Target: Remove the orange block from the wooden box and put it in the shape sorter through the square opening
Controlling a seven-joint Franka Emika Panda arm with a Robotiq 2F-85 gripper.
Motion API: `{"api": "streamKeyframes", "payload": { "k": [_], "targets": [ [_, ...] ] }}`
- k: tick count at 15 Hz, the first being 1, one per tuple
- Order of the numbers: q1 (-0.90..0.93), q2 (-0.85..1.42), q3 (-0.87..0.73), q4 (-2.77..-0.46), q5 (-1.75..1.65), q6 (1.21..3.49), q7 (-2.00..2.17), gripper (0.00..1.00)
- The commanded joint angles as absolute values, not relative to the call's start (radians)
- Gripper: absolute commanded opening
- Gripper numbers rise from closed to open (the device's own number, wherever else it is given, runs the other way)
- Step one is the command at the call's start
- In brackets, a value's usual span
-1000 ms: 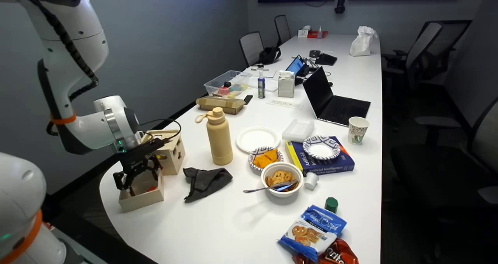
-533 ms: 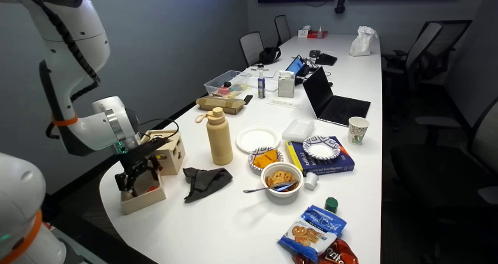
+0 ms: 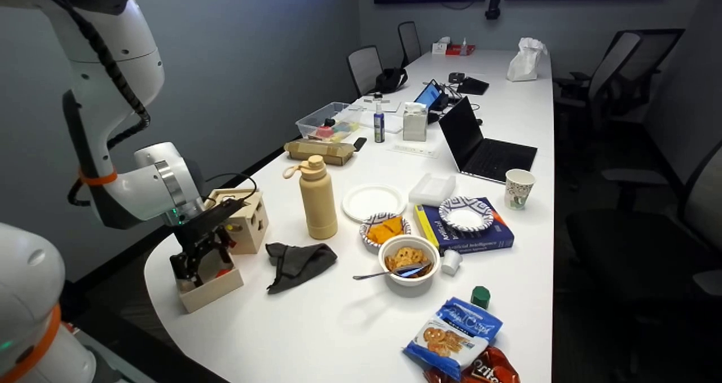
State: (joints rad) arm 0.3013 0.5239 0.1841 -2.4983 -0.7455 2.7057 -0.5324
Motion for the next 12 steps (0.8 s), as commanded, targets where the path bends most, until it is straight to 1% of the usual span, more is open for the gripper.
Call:
{"api": "streamKeyframes", "payload": {
  "k": [1, 3, 5, 7, 12],
  "targets": [
    [0.278, 0.552, 0.188, -2.479, -0.807, 2.726, -0.541, 0.97],
    [0.274, 0.558, 0.185, -2.474, -0.830, 2.730, -0.538, 0.95],
    [0.270, 0.561, 0.184, -2.471, -0.853, 2.735, -0.536, 0.98],
    [0.267, 0.565, 0.185, -2.467, -0.868, 2.733, -0.531, 0.99],
    [0.265, 0.572, 0.182, -2.466, -0.905, 2.725, -0.521, 0.95]
  ]
}}
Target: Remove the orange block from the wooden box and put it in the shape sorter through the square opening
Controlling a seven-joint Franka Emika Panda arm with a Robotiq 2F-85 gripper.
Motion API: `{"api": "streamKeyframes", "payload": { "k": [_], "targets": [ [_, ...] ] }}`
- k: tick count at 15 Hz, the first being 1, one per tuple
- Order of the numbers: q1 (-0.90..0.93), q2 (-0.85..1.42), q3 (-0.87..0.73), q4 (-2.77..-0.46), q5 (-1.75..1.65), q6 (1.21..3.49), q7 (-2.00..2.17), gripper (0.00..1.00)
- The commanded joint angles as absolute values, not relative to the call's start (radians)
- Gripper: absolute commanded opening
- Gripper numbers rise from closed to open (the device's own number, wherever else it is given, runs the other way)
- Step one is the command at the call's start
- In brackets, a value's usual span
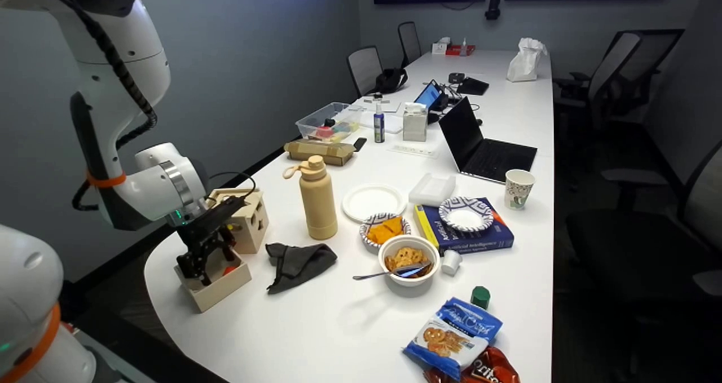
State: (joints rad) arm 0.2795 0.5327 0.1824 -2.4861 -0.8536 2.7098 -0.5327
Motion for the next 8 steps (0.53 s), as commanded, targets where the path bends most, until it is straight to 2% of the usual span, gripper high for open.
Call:
{"api": "streamKeyframes", "payload": {
  "k": [1, 6, 7, 8],
  "targets": [
    [0.266, 0.573, 0.180, -2.466, -0.914, 2.725, -0.517, 0.93],
    [0.267, 0.587, 0.168, -2.461, -0.957, 2.721, -0.491, 0.94],
    [0.266, 0.592, 0.165, -2.459, -0.965, 2.723, -0.483, 0.87],
    [0.265, 0.598, 0.164, -2.457, -0.971, 2.724, -0.478, 0.70]
  ]
}}
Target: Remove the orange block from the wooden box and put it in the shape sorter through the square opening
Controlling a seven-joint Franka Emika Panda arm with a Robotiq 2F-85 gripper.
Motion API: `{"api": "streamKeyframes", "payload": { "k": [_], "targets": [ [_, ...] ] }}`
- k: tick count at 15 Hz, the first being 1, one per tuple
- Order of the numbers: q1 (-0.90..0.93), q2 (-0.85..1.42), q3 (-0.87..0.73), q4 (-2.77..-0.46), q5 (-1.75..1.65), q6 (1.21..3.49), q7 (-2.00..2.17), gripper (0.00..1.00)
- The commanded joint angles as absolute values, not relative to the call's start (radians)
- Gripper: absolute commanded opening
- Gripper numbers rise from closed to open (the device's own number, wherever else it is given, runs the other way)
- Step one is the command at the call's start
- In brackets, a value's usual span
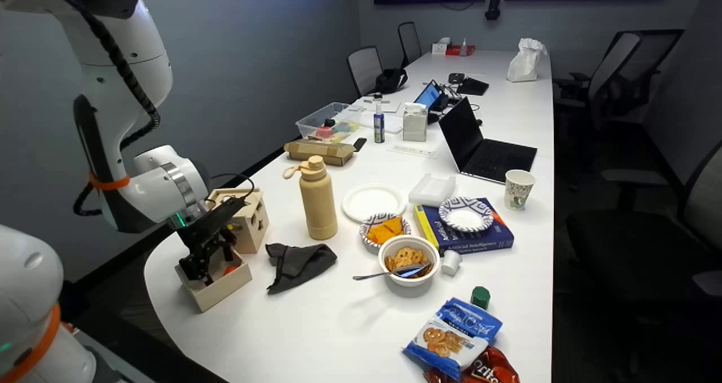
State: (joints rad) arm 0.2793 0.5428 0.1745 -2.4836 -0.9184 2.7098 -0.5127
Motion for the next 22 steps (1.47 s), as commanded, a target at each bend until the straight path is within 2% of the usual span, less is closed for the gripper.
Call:
{"api": "streamKeyframes", "payload": {
  "k": [1, 7, 8, 9, 10, 11, 13, 18, 22],
  "targets": [
    [0.265, 0.605, 0.161, -2.453, -0.980, 2.726, -0.471, 0.60],
    [0.265, 0.608, 0.158, -2.437, -1.027, 2.728, -0.410, 0.14],
    [0.266, 0.608, 0.159, -2.434, -1.033, 2.726, -0.405, 0.18],
    [0.264, 0.607, 0.160, -2.434, -1.039, 2.725, -0.403, 0.36],
    [0.261, 0.604, 0.162, -2.438, -1.043, 2.727, -0.402, 0.44],
    [0.258, 0.595, 0.163, -2.447, -1.045, 2.732, -0.400, 0.44],
    [0.255, 0.571, 0.163, -2.471, -1.060, 2.743, -0.381, 0.57],
    [0.303, 0.495, 0.122, -2.556, -1.136, 2.776, -0.267, 0.98],
    [0.312, 0.476, 0.109, -2.586, -1.214, 2.799, -0.198, 1.00]
  ]
}}
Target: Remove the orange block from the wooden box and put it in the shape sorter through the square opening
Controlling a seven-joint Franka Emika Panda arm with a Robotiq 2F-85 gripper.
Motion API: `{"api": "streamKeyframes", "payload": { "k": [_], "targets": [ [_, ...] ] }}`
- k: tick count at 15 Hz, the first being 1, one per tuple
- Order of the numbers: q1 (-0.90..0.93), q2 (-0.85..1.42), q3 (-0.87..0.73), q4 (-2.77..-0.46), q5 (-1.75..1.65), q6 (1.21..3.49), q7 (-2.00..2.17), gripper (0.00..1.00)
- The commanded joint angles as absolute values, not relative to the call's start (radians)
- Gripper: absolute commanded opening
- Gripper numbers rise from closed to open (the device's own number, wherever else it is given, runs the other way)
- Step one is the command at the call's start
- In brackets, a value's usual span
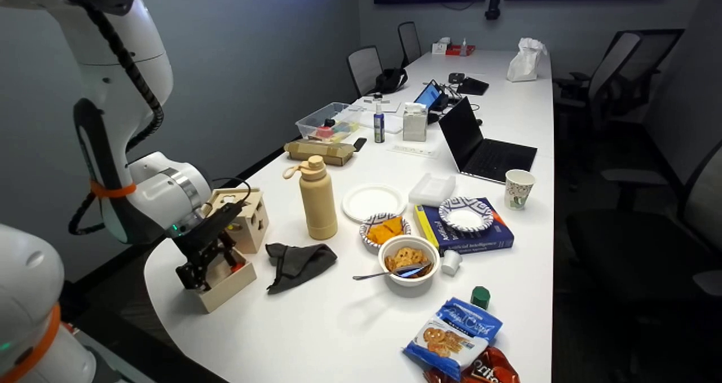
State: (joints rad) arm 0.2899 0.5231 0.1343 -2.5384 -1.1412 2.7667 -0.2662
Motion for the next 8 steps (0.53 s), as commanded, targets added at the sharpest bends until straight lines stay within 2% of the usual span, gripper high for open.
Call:
{"api": "streamKeyframes", "payload": {
  "k": [1, 8],
  "targets": [
    [0.316, 0.473, 0.104, -2.589, -1.240, 2.805, -0.178, 1.00],
    [0.334, 0.463, 0.094, -2.589, -1.378, 2.810, -0.029, 1.00]
  ]
}}
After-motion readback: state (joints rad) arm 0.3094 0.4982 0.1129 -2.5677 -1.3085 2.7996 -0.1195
